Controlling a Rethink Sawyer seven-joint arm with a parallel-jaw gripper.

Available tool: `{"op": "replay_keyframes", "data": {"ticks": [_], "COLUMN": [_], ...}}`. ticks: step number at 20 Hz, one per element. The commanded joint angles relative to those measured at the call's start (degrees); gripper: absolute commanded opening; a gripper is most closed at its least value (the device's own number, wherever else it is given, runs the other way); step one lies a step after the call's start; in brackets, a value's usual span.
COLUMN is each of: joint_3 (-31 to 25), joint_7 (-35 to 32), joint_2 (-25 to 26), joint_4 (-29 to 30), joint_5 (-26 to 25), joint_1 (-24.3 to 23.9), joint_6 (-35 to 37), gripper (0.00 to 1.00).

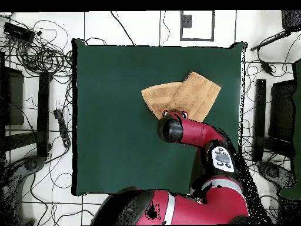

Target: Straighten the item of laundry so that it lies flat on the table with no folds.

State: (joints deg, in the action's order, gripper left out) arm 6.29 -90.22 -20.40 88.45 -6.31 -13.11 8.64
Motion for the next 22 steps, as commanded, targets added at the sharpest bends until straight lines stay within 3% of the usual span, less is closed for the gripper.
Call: {"op": "replay_keyframes", "data": {"ticks": [1, 22], "joint_3": [-8.07, -8.5], "joint_7": [-7.15, -2.92], "joint_2": [11.74, 12.96], "joint_4": [-0.71, -4.99], "joint_5": [0.35, -1.96], "joint_1": [0.62, 0.84], "joint_6": [1.14, 6.23], "gripper": [1.0, 1.0]}}
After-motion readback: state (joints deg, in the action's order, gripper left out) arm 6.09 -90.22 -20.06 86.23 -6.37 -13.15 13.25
